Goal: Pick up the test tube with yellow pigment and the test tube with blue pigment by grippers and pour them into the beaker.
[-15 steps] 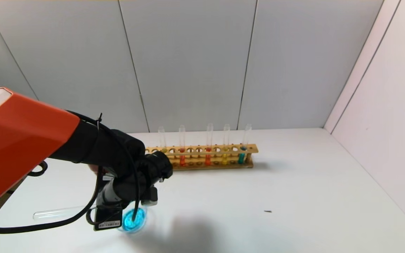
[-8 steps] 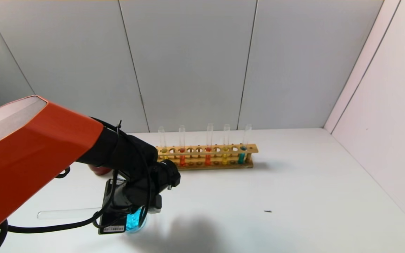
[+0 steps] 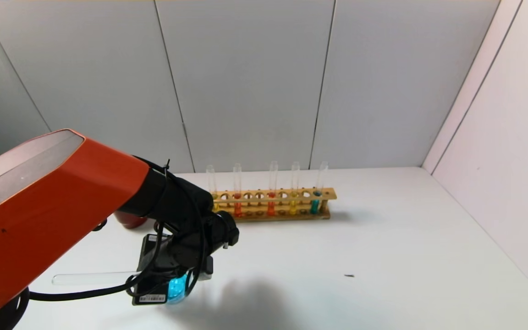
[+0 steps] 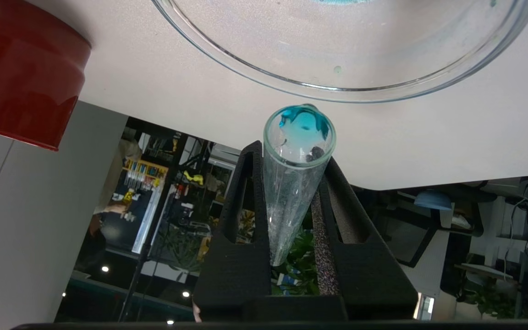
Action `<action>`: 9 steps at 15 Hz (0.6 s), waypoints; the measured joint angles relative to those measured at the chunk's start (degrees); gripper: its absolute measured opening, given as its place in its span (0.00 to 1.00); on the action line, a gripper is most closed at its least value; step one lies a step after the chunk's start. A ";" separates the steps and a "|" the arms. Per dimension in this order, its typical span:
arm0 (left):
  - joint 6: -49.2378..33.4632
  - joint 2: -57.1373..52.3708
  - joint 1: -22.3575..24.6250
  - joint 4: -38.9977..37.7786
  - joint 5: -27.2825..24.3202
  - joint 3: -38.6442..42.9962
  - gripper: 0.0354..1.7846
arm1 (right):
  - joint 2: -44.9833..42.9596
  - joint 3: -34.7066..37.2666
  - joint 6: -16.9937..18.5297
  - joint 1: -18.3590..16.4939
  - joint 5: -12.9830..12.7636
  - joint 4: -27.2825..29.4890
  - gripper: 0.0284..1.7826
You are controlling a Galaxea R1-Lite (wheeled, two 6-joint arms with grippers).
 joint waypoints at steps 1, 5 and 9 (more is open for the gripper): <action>-0.06 0.10 -0.06 0.06 -0.01 -0.11 0.16 | 0.00 0.00 0.00 0.00 -0.02 0.00 0.95; -0.20 0.10 -0.30 0.89 -0.01 -0.29 0.16 | 0.00 0.00 -0.02 0.00 0.00 0.00 0.95; -0.59 -1.15 -0.41 2.04 0.00 -0.02 0.16 | 0.00 -0.01 -0.02 0.00 0.00 0.00 0.95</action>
